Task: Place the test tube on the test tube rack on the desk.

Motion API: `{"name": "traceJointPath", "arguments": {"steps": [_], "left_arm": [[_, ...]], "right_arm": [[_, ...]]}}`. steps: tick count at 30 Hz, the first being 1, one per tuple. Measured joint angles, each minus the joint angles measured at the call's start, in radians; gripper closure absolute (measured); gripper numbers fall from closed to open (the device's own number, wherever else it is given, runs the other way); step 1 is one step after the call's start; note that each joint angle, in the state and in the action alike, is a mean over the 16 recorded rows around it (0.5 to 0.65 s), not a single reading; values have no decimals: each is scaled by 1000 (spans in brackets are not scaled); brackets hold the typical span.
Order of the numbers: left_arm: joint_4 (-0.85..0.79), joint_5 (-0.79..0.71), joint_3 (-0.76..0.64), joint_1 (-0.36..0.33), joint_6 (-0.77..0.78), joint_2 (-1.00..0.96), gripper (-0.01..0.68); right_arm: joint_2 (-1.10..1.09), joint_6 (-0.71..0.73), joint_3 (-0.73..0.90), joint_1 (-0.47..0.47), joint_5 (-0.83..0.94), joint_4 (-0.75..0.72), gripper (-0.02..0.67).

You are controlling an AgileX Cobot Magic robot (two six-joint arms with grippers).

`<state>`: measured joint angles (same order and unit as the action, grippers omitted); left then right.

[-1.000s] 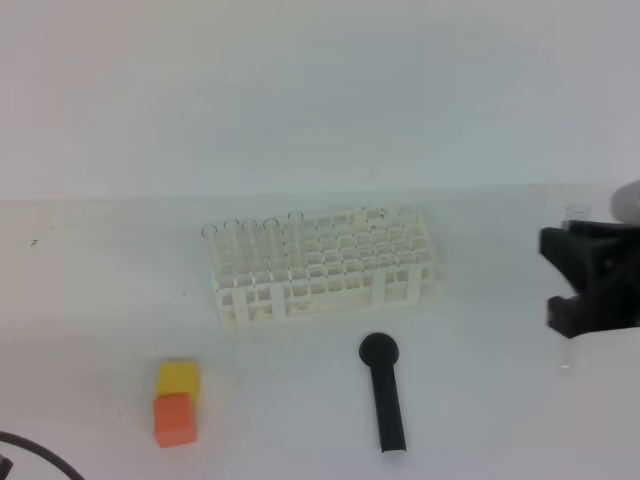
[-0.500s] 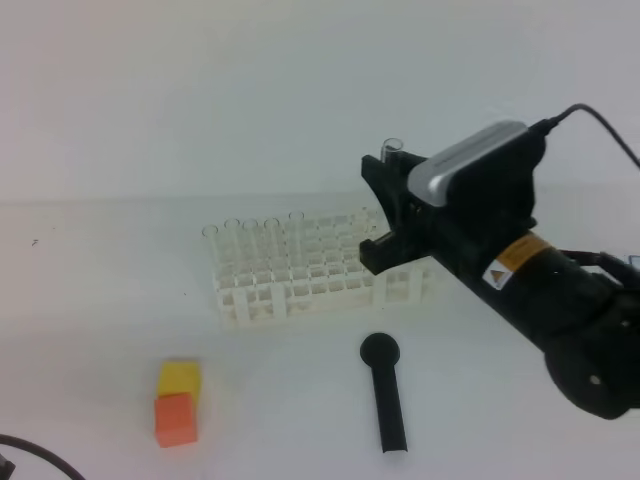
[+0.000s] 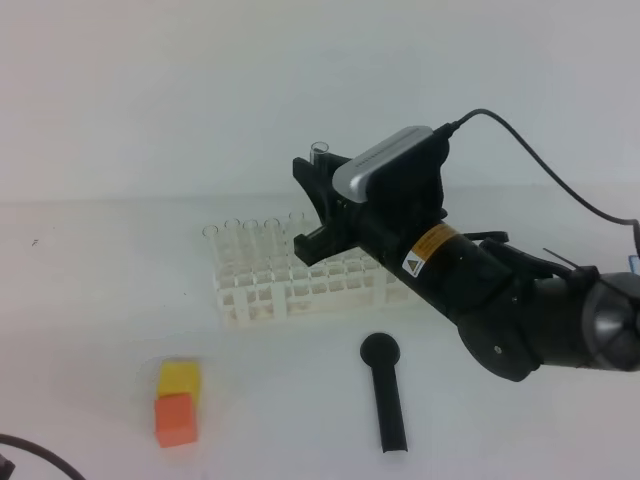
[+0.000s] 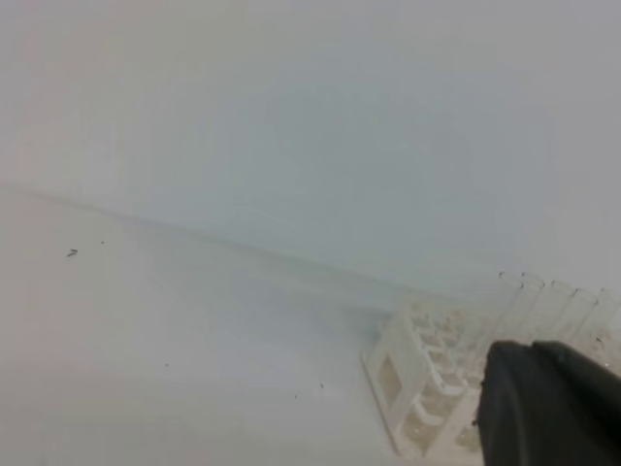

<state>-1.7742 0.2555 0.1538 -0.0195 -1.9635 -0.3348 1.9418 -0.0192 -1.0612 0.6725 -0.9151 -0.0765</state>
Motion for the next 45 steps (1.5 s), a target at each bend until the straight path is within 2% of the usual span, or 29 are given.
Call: {"name": "traceJointPath", "arguments": {"steps": [7,16,24,45], "left_arm": [[2,1,0,0,-2,0,673],[2,1,0,0,-2,0,673],[2,1,0,0,-2,0,673],[0,0,0,0,-2,0,673]], "right_arm": [[50,-19,-34,2,-14,-45,528],[84,39,-47,2,-20,-67,528],[108,85,-64,2,-24,-60,528],[160,94,-75,0,-52,-16,521]]}}
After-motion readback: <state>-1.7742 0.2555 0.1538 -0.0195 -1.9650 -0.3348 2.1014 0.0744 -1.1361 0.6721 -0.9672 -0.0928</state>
